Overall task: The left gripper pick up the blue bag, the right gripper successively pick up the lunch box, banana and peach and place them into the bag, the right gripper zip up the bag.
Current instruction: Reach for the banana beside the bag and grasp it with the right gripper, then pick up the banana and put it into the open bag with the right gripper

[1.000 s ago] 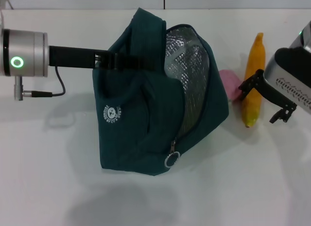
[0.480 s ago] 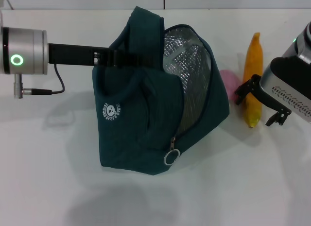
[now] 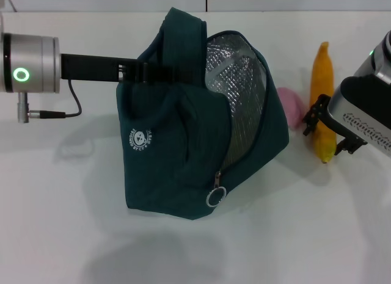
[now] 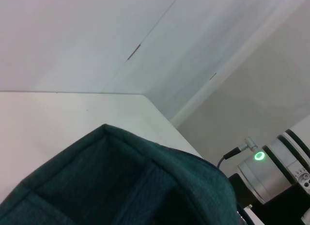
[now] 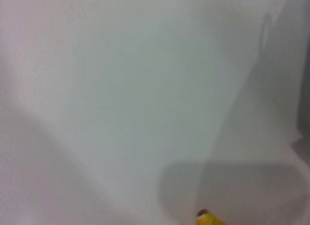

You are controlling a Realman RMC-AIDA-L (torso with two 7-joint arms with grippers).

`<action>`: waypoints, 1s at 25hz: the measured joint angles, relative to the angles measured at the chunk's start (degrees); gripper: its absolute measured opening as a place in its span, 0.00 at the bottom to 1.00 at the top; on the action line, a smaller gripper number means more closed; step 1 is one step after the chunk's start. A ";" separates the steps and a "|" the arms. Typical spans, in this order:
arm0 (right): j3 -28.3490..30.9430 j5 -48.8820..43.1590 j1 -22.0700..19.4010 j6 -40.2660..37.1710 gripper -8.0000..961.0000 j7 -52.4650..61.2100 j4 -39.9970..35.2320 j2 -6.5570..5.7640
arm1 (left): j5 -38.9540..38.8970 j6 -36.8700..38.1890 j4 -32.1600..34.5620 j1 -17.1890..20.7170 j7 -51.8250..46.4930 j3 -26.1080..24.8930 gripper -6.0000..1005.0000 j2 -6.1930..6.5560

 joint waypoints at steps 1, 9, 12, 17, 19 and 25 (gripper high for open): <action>0.01 -0.04 -0.06 0.06 0.64 0.08 -0.18 0.00 | -0.04 0.00 0.04 -0.01 0.00 0.00 0.05 0.00; 0.32 -0.01 -0.32 0.11 0.53 0.52 -1.22 -0.08 | -0.79 0.00 0.19 0.00 0.00 0.00 0.05 0.15; 0.31 -0.12 -0.33 0.11 0.51 0.54 -1.28 -0.12 | -1.16 0.00 0.20 0.02 0.00 0.00 0.05 0.26; 0.20 -0.22 -0.38 -0.18 0.50 0.56 -1.82 -0.12 | -1.30 0.00 0.25 0.13 0.00 0.00 0.05 0.29; 0.18 -0.26 -0.42 -0.07 0.49 0.56 -2.03 -0.09 | -1.35 0.00 0.25 0.19 0.00 0.00 0.05 0.29; -0.13 -0.32 -0.76 -1.01 0.49 2.90 -4.02 -0.05 | -1.37 0.00 0.26 0.26 0.00 0.00 0.05 0.27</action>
